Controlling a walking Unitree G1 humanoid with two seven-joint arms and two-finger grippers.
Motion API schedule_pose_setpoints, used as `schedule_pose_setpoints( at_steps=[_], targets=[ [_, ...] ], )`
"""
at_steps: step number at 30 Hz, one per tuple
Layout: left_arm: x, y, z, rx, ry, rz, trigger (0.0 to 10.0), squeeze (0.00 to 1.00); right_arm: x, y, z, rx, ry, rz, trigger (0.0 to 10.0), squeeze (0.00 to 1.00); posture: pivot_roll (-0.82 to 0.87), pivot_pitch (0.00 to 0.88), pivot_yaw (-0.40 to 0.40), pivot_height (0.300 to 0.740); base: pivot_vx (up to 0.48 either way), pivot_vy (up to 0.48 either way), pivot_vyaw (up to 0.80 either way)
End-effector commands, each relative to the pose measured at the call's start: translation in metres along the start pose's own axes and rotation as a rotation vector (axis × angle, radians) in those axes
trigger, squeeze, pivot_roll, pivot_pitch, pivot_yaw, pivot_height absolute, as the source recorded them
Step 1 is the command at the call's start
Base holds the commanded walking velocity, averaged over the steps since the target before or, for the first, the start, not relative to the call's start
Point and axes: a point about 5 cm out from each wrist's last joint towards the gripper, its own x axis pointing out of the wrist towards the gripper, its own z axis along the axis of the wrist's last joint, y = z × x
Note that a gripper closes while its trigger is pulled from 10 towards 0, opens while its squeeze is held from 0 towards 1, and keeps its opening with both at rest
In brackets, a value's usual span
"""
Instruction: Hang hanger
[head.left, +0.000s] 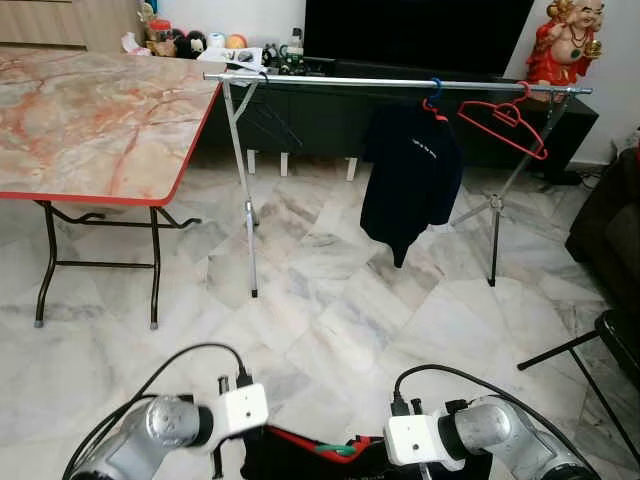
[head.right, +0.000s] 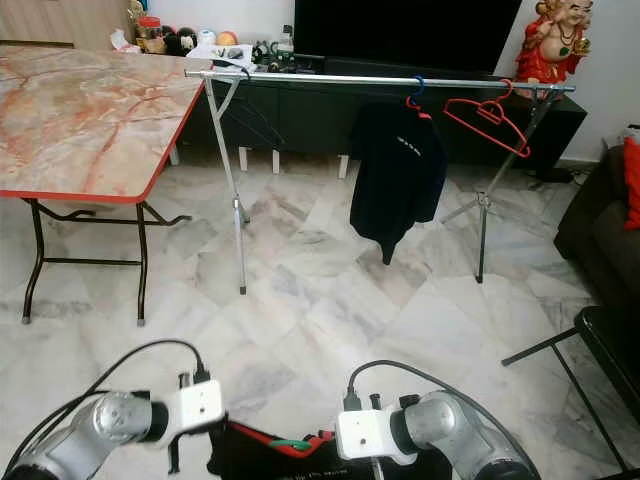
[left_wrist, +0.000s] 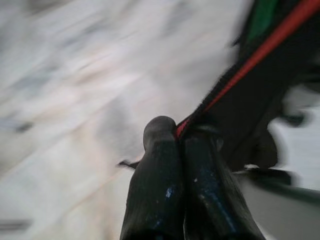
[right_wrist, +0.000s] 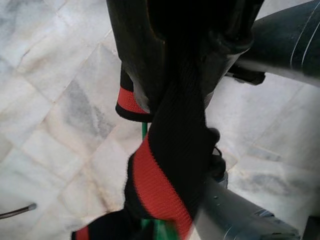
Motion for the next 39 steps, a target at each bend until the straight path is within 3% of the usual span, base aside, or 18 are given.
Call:
schedule_pose_setpoints(
  at_steps=[1,2,3,6,10,14,17,26,27,28,30,31,33,34,35,36,37,39],
  targets=[
    [-0.020,0.039,-0.021,-0.023,0.165,0.251,0.0,0.00,-0.002,0.016,-0.014,0.021,0.062,0.098,10.0,0.00,0.07,0.066,-0.081,0.740,0.000,0.000,0.00],
    [-0.020,0.039,-0.021,-0.023,0.165,0.251,0.0,0.00,-0.002,0.016,-0.014,0.021,0.062,0.098,10.0,0.00,0.07,0.066,-0.081,0.740,0.000,0.000,0.00],
    [-0.026,0.050,-0.030,-0.007,0.265,0.343,0.0,0.00,-0.001,0.015,-0.015,0.023,0.080,0.072,10.0,0.00,0.07,0.067,-0.080,0.740,0.000,0.000,0.00],
    [-0.031,0.050,-0.043,0.010,0.383,0.353,0.0,0.00,-0.001,0.008,-0.017,0.027,0.116,-0.015,10.0,0.00,0.07,0.067,-0.080,0.740,0.000,0.000,0.00],
    [-0.033,0.038,-0.058,0.003,0.477,0.273,0.0,0.00,-0.003,-0.002,-0.017,0.044,0.116,-0.136,10.0,0.00,0.08,0.068,-0.078,0.740,0.000,0.000,0.00],
    [-0.030,0.011,-0.068,-0.038,0.519,0.087,0.0,0.00,-0.008,-0.011,-0.013,0.102,0.061,-0.264,10.0,0.00,0.07,0.072,-0.074,0.740,0.000,0.000,0.00],
    [-0.027,-0.015,-0.064,-0.019,0.467,-0.137,0.0,0.00,-0.012,-0.014,-0.014,0.136,0.039,-0.307,10.0,0.00,0.07,0.073,-0.072,0.740,0.000,0.000,0.00],
    [-0.020,-0.028,-0.040,-0.079,0.302,-0.244,0.0,0.00,-0.019,-0.023,-0.012,0.148,0.022,-0.337,10.0,0.00,0.07,0.072,-0.072,0.740,0.000,0.000,0.00],
    [-0.019,-0.030,-0.032,-0.099,0.238,-0.269,0.0,0.00,-0.020,-0.025,-0.012,0.145,0.027,-0.340,10.0,0.00,0.07,0.073,-0.072,0.740,0.000,0.000,0.00],
    [-0.019,-0.034,-0.014,-0.112,0.104,-0.324,0.0,0.00,-0.021,-0.029,-0.011,0.136,0.030,-0.348,10.0,0.00,0.08,0.072,-0.071,0.740,0.000,0.000,0.00],
    [-0.020,-0.035,-0.006,-0.101,0.043,-0.346,0.0,0.00,-0.021,-0.031,-0.009,0.134,0.023,-0.345,10.0,0.00,0.08,0.072,-0.071,0.740,0.000,0.000,0.00],
    [-0.019,-0.033,-0.003,-0.093,0.026,-0.332,2.0,0.00,-0.021,-0.031,-0.007,0.133,0.010,-0.338,10.0,0.00,0.08,0.071,-0.071,0.740,0.000,0.000,0.00],
    [-0.019,-0.032,-0.002,-0.090,0.019,-0.323,2.0,0.00,-0.020,-0.032,-0.006,0.133,0.003,-0.333,10.0,0.00,0.08,0.071,-0.071,0.740,0.000,0.000,0.00],
    [-0.018,-0.029,0.000,-0.095,0.008,-0.296,10.0,0.00,-0.019,-0.031,-0.004,0.124,-0.005,-0.314,10.0,0.00,0.08,0.071,-0.072,0.740,0.000,0.000,0.00],
    [-0.017,-0.025,0.002,-0.098,-0.007,-0.267,10.0,0.00,-0.018,-0.030,-0.002,0.118,-0.011,-0.294,10.0,0.00,0.08,0.071,-0.073,0.740,0.000,0.000,0.00],
    [-0.016,-0.022,0.004,-0.104,-0.019,-0.244,10.0,0.45,-0.016,-0.029,-0.002,0.111,-0.013,-0.275,10.0,0.00,0.08,0.071,-0.073,0.740,0.000,0.000,0.00],
    [-0.016,-0.021,0.005,-0.112,-0.030,-0.231,10.0,1.00,-0.015,-0.027,-0.001,0.106,-0.014,-0.254,10.0,0.00,0.08,0.071,-0.073,0.740,0.000,0.000,0.00],
    [-0.018,-0.021,0.007,-0.129,-0.049,-0.244,10.0,1.00,-0.013,-0.024,-0.001,0.098,-0.014,-0.223,10.0,0.00,0.08,0.071,-0.074,0.740,0.000,0.000,0.00]
  ],
)
